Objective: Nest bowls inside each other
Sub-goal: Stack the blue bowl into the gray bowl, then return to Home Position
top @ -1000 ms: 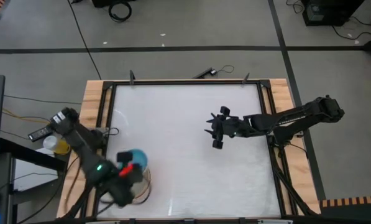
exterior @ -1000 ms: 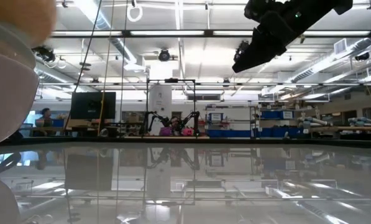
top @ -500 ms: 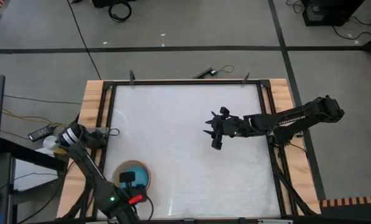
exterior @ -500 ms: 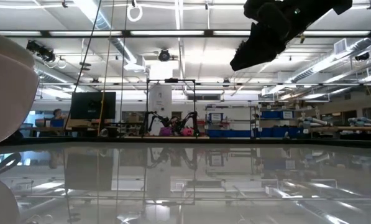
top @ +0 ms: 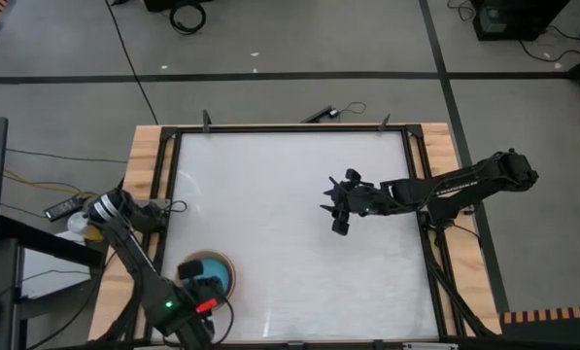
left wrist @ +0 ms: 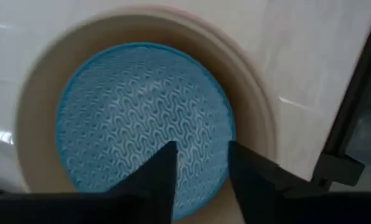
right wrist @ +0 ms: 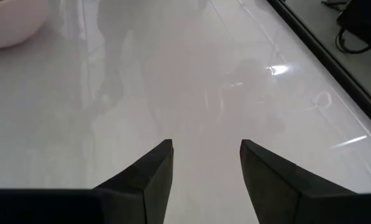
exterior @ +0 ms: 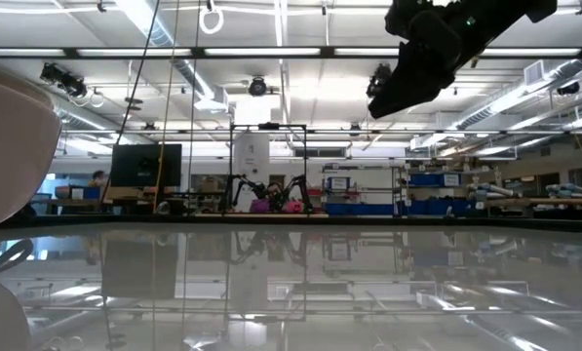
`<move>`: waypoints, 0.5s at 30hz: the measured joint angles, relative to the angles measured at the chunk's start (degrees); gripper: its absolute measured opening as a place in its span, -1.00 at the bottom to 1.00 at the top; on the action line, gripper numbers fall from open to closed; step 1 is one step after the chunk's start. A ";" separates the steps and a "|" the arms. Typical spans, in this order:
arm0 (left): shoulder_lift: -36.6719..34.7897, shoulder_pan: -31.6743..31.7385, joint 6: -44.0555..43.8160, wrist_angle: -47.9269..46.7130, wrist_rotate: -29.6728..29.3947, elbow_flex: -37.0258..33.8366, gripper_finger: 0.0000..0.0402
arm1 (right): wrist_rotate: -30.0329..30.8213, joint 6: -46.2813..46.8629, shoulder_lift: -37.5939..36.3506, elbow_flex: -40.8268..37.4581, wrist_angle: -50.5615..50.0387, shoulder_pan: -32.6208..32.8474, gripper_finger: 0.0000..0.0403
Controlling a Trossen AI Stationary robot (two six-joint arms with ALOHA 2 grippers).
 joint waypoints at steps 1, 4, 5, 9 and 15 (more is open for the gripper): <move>-0.12 -0.06 -0.22 -0.39 -0.16 0.00 -0.22 | 0.00 0.29 0.00 0.00 -0.31 0.00 -0.04; -0.15 -0.10 -0.29 -2.06 -0.53 0.02 -0.02 | 0.11 0.93 0.00 0.00 -1.22 0.00 -0.04; -0.14 0.05 -0.29 -2.78 -0.88 0.02 0.03 | 0.34 1.33 0.00 0.00 -1.20 -0.01 -0.04; -1.38 0.78 1.25 -3.20 -11.36 0.02 0.13 | 1.30 3.33 0.00 0.00 0.55 0.04 -0.04; -9.25 2.87 7.16 -3.77 -32.86 0.07 0.05 | 1.53 3.18 -0.95 0.00 6.68 1.00 -0.09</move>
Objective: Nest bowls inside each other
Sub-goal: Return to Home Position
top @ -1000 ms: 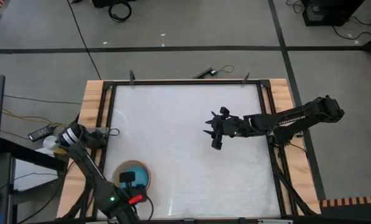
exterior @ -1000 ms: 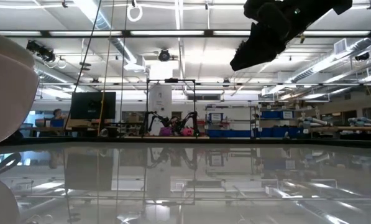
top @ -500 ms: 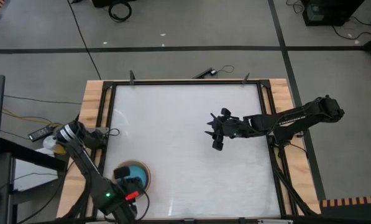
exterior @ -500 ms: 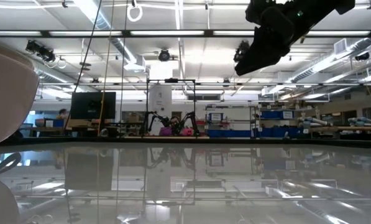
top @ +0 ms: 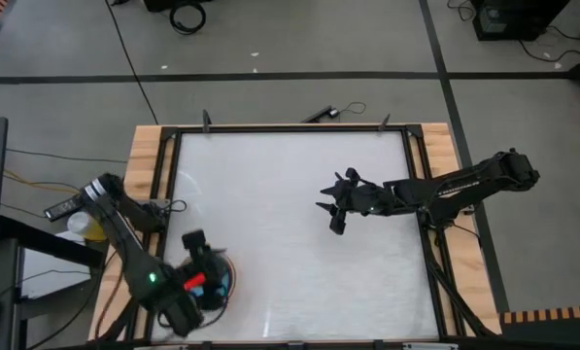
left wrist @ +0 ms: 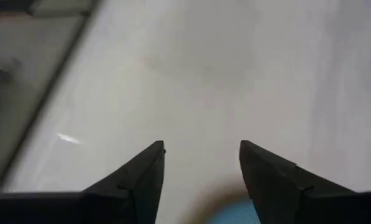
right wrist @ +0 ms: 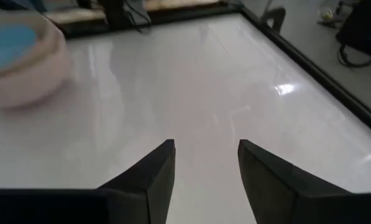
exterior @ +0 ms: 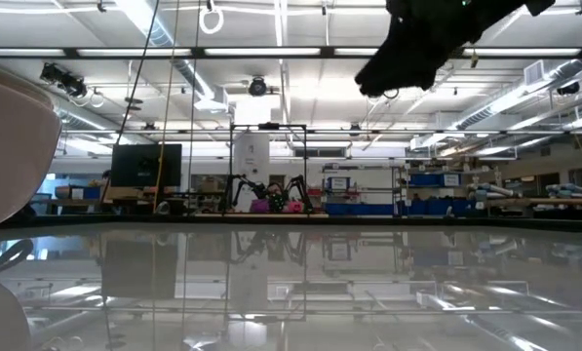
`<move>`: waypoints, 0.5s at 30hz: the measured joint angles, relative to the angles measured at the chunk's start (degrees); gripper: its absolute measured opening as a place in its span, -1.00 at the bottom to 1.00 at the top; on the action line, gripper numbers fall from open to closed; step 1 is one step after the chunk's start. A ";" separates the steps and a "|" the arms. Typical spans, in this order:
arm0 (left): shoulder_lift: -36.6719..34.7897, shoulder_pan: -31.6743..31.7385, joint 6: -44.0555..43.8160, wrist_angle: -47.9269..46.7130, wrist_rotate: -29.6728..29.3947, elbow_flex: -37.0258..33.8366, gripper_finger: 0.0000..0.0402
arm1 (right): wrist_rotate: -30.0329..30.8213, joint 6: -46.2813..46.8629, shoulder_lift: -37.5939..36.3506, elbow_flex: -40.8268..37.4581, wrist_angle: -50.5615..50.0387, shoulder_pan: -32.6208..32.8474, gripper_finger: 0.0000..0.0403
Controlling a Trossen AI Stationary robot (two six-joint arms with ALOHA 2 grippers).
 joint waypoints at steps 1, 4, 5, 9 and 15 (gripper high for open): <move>-1.26 0.90 1.47 -0.10 -1.73 0.00 0.02 | -0.05 -0.24 -0.43 0.00 0.51 0.37 -0.11; -4.18 3.43 6.43 -0.03 -6.40 0.00 -0.06 | -0.39 -0.69 -1.87 -0.07 0.24 1.91 -0.19; -4.81 4.34 8.00 0.13 -7.45 0.00 -0.09 | -0.39 -0.72 -2.57 -0.50 0.81 2.65 -0.22; -6.16 8.06 15.00 4.37 -11.30 -1.67 -0.17 | -0.44 -0.45 -6.44 -6.13 8.92 5.72 -0.33; -11.10 15.42 33.65 34.43 -5.31 -19.56 -0.23 | -3.56 -4.00 -10.52 -20.29 30.19 9.51 -0.41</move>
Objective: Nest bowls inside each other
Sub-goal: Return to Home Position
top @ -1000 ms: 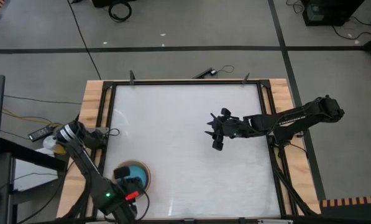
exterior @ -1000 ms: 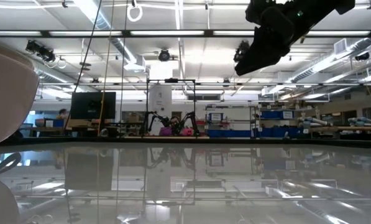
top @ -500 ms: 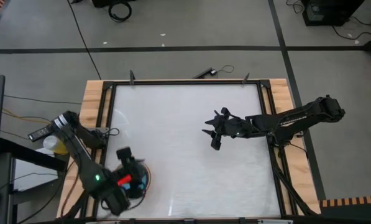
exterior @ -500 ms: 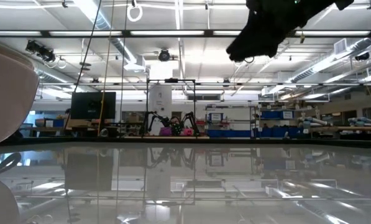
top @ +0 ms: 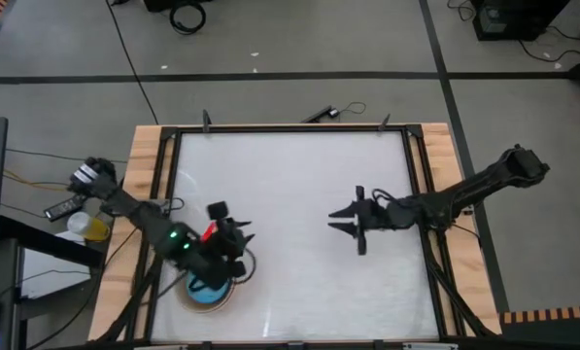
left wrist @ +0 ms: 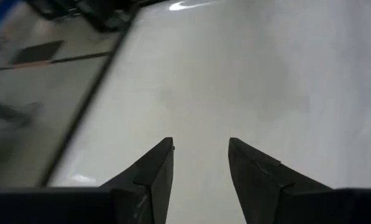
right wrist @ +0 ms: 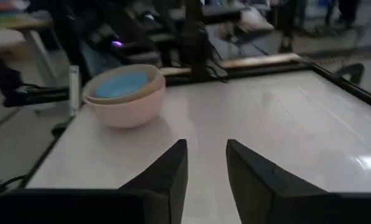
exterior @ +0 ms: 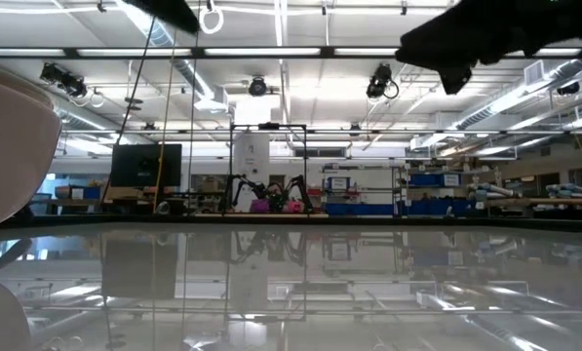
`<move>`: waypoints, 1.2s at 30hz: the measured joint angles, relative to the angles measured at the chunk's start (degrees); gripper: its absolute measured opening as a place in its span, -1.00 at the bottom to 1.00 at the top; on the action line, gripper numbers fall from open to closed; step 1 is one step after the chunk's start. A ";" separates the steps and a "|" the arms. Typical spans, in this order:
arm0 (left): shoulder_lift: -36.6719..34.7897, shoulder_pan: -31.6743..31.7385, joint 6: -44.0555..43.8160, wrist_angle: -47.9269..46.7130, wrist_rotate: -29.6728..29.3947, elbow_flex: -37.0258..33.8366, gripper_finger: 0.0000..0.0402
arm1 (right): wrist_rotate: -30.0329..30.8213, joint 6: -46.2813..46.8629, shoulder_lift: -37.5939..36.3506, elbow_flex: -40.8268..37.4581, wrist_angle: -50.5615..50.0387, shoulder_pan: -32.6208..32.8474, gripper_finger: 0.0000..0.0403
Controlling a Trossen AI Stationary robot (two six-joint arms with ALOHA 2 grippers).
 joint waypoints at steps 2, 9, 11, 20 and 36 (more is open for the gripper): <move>-1.86 3.12 6.71 12.96 4.19 -6.78 -0.23 | 0.83 -0.58 -0.89 -3.09 4.76 0.47 -0.43; -12.57 11.32 18.48 35.77 10.80 -22.56 -0.23 | 6.41 -1.70 -5.58 -5.80 5.44 0.47 -0.49; -16.76 12.68 18.92 36.76 10.82 -24.94 -0.23 | 7.03 -2.47 -6.65 -5.80 3.82 0.47 -0.53; -38.29 12.56 18.87 40.16 10.75 -38.92 -0.23 | 8.09 -1.72 -13.01 -5.80 3.41 0.69 -0.75; -65.64 12.52 24.87 42.12 11.26 -53.20 -0.23 | 6.05 -1.59 -29.28 -17.81 8.15 -0.63 -0.97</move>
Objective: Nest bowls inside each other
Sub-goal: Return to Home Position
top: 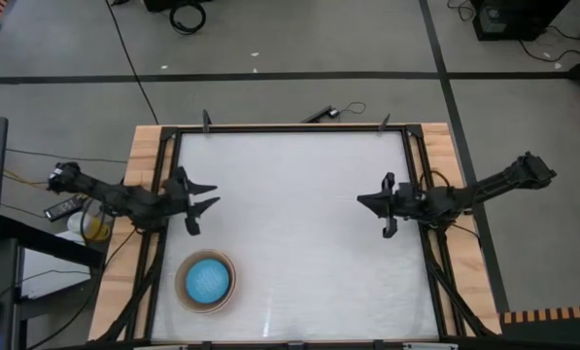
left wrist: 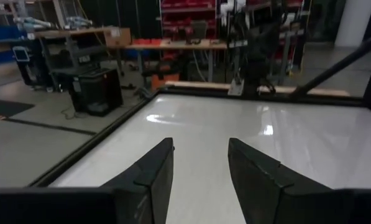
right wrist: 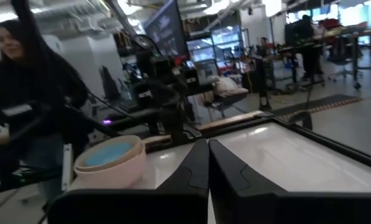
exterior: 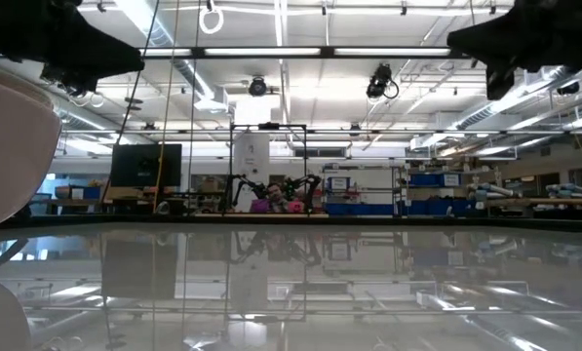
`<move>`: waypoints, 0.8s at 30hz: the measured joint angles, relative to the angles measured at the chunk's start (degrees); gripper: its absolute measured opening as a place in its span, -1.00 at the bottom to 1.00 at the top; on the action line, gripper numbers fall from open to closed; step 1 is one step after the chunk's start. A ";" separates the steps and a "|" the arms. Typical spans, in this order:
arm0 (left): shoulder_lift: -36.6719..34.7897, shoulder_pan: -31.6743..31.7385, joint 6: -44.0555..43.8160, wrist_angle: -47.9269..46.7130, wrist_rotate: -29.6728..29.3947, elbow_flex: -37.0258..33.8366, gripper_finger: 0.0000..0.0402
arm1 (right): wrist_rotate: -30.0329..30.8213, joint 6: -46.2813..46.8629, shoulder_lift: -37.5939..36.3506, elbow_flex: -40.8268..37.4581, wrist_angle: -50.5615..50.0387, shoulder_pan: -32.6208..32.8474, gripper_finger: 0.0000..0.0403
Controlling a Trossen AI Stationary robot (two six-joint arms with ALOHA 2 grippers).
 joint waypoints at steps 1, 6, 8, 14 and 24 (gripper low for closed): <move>-1.40 0.00 0.23 0.03 0.09 -0.58 -0.23 | -0.60 0.00 -1.38 -0.83 -0.04 0.00 -0.97; -6.76 0.00 0.81 -0.34 0.45 -3.82 -0.23 | -2.06 -0.61 -7.59 -4.31 -0.17 0.00 -0.97; -8.21 0.00 0.71 -0.34 0.49 -4.79 -0.23 | -2.06 -0.99 -9.88 -5.41 -0.93 0.00 -0.97; -11.57 0.00 0.11 -2.76 0.53 -5.77 -0.38 | -2.46 -0.69 -14.62 -7.31 -5.32 -0.08 -0.97; -13.85 0.00 -4.01 -9.32 0.54 -6.18 -0.89 | -2.73 -0.58 -16.33 -7.29 -8.40 -0.15 -0.97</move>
